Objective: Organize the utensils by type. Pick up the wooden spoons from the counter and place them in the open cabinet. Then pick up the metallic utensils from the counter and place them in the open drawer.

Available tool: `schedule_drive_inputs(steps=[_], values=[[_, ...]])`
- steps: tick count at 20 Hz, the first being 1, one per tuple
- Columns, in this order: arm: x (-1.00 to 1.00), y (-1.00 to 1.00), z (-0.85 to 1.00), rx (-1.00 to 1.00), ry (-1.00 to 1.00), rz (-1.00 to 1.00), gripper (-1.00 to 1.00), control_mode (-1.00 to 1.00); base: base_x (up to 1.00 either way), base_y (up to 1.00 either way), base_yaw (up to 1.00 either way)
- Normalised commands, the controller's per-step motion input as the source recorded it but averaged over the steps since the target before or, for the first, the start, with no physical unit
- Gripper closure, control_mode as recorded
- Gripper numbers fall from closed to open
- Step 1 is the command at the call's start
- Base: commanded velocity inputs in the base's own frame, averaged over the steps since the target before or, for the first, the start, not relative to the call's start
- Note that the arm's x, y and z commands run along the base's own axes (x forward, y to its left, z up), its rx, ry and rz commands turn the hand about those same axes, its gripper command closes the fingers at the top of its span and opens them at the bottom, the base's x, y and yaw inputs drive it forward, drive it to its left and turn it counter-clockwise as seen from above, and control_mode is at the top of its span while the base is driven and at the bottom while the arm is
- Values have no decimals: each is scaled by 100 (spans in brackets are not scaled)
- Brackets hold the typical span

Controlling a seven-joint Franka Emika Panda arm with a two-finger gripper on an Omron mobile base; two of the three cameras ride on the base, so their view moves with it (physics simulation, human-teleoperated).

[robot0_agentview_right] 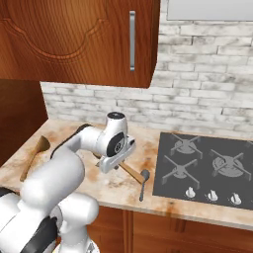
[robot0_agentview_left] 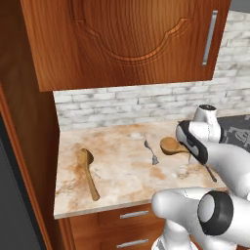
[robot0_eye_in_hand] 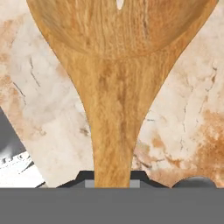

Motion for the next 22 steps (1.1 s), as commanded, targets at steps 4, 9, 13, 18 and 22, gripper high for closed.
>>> schedule_drive_inputs(steps=[4, 9, 13, 18, 22], values=[[-55, 45, 49, -4, 1, 39, 100, -100, 0, 0, 0], [-37, 47, 52, -3, 0, 33, 100, -100, 0, 0, 0], [-21, 31, 64, 0, -1, 20, 100, -100, 0, 0, 0], [-13, 30, 46, 2, 4, 10, 100, -100, 0, 0, 0], [-1, 6, 9, 0, 0, 1, 100, -100, 0, 0, 0]])
